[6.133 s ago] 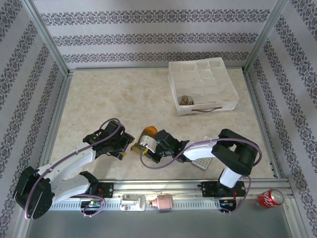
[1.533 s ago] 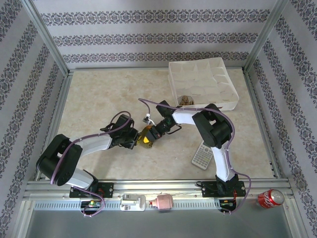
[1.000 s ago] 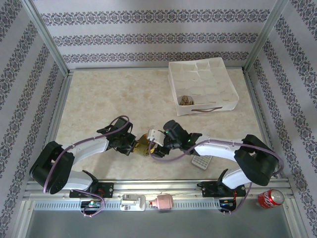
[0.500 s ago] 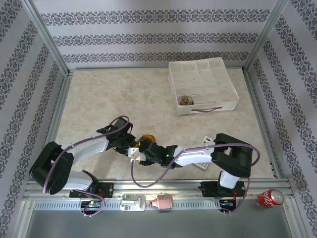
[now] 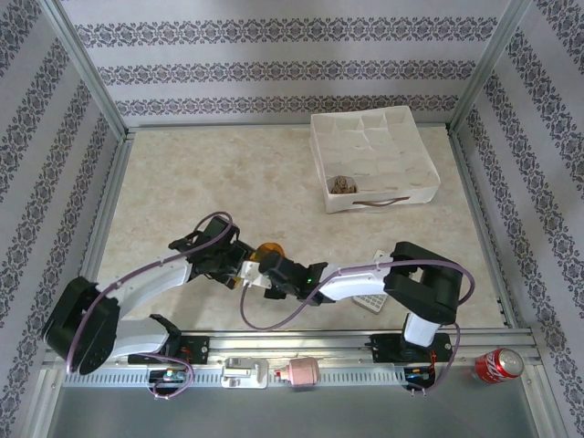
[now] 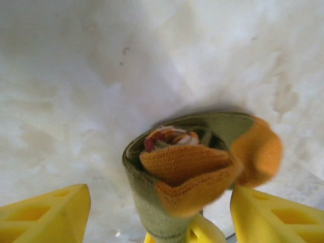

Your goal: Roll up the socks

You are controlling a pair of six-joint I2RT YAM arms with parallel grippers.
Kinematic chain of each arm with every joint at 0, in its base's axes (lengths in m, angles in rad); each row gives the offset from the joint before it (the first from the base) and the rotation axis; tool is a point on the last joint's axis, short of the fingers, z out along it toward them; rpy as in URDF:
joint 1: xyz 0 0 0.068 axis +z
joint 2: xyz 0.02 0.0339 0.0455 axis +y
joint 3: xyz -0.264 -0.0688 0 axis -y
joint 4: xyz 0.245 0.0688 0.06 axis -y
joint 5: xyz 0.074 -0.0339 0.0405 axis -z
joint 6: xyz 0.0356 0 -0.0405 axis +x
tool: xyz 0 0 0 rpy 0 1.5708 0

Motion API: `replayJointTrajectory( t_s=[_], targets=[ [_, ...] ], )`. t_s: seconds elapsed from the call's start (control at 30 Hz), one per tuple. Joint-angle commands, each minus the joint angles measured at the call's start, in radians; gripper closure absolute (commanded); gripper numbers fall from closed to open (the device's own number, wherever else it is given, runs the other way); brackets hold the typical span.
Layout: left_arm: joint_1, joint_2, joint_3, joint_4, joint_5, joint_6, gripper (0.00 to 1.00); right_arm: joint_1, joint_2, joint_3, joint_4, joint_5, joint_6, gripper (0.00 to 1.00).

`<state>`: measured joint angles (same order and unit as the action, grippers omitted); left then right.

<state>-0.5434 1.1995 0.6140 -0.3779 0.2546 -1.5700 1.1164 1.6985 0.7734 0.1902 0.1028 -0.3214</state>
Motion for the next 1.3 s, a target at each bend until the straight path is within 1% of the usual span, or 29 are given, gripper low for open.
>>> replayJointTrajectory(
  t_s=[0.0, 0.07, 0.13, 0.23, 0.3, 0.37, 0.43, 0.57, 0.77, 0.87, 0.97, 1.07, 1.1, 1.17, 1.27],
  targets=[
    [-0.006, -0.052, 0.023, -0.061, -0.038, 0.032, 0.22, -0.075, 0.018, -0.1, -0.099, -0.266, 0.139, 1.0],
    [-0.006, -0.077, 0.013, -0.039, -0.038, 0.04, 0.22, -0.112, 0.022, -0.12, -0.083, -0.349, 0.173, 1.0],
    [-0.006, -0.098, -0.003, -0.005, -0.03, 0.047, 0.23, -0.166, 0.034, -0.135, -0.065, -0.465, 0.208, 1.0],
    [-0.007, -0.11, -0.017, 0.037, -0.015, 0.057, 0.27, -0.23, 0.046, -0.152, -0.044, -0.561, 0.245, 1.0],
    [-0.009, -0.103, -0.038, 0.111, 0.011, 0.06, 0.31, -0.27, 0.064, -0.152, -0.044, -0.617, 0.27, 1.0],
    [-0.014, -0.086, -0.043, 0.15, 0.026, 0.057, 0.33, -0.308, 0.087, -0.145, -0.052, -0.665, 0.29, 1.0],
    [-0.021, -0.062, -0.036, 0.163, 0.034, 0.068, 0.35, -0.34, 0.109, -0.137, -0.059, -0.7, 0.313, 1.0],
    [-0.049, -0.013, -0.036, 0.213, 0.032, 0.056, 0.37, -0.388, 0.163, -0.067, -0.15, -0.733, 0.342, 1.0],
    [-0.076, 0.092, -0.025, 0.272, 0.039, 0.041, 0.31, -0.438, 0.202, -0.005, -0.183, -0.774, 0.406, 1.0],
    [-0.077, 0.122, -0.061, 0.355, 0.033, -0.008, 0.31, -0.46, 0.23, 0.024, -0.204, -0.812, 0.445, 1.0],
    [-0.076, 0.177, -0.044, 0.395, 0.026, 0.003, 0.32, -0.475, 0.262, 0.044, -0.206, -0.873, 0.479, 1.0],
    [-0.076, 0.271, -0.038, 0.482, 0.047, 0.008, 0.33, -0.48, 0.284, 0.054, -0.204, -0.91, 0.496, 1.0],
    [-0.076, 0.302, -0.044, 0.508, 0.061, 0.002, 0.35, -0.481, 0.289, 0.058, -0.205, -0.91, 0.499, 1.0],
    [-0.082, 0.34, -0.058, 0.506, 0.072, -0.015, 0.47, -0.482, 0.299, 0.064, -0.208, -0.909, 0.498, 1.0],
    [-0.086, 0.342, -0.078, 0.412, 0.07, -0.032, 0.75, -0.481, 0.285, 0.068, -0.204, -0.897, 0.47, 1.0]
  ],
)
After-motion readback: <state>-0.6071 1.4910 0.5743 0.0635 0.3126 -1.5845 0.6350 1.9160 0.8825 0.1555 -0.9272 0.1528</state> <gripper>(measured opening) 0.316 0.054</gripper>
